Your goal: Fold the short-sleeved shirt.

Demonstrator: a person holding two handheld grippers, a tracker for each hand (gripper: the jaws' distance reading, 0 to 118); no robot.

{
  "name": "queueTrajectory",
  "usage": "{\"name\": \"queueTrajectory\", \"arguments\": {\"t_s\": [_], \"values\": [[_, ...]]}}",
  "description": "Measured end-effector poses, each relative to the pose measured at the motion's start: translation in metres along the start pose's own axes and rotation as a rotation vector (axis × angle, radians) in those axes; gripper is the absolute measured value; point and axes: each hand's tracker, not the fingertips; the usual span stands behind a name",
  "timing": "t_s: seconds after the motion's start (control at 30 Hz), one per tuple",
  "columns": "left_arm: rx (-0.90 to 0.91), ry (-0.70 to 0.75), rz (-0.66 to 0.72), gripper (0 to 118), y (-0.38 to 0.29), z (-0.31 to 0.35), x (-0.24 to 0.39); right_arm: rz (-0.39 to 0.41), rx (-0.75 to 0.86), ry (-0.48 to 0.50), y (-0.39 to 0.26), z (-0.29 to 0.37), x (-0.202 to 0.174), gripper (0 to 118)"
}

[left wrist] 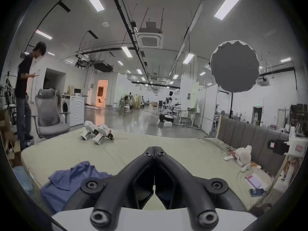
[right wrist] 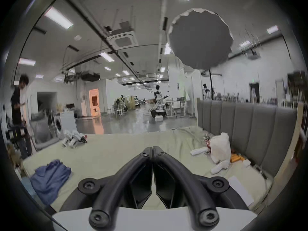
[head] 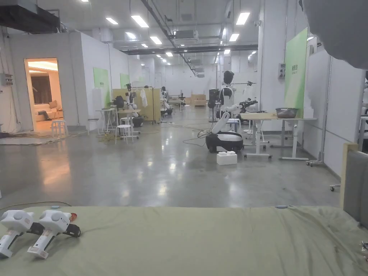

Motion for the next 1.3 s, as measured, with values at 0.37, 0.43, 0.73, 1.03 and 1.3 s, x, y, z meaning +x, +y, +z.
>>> {"name": "queueTrajectory", "arguments": {"t_s": [0.37, 0.43, 0.73, 1.03, 1.3], "values": [[0.009, -0.029, -0.117, 0, 0.012, 0.008, 0.022, 0.085, 0.045, 0.013, 0.012, 0.008, -0.017, 0], [0.010, -0.035, -0.123, 0, 0.012, 0.008, 0.024, 0.079, 0.039, 0.015, 0.012, 0.008, -0.017, 0], [-0.006, -0.067, -0.073, 0, 0.016, 0.008, 0.026, 0.086, 0.026, 0.021, 0.011, 0.009, -0.018, 0], [-0.001, -0.075, -0.122, 0, 0.015, 0.009, 0.033, 0.092, 0.037, 0.058, 0.014, 0.010, -0.024, 0], [0.003, -0.084, -0.130, 0, 0.017, 0.010, 0.036, 0.104, 0.036, 0.071, 0.013, 0.010, -0.026, 0]]}}
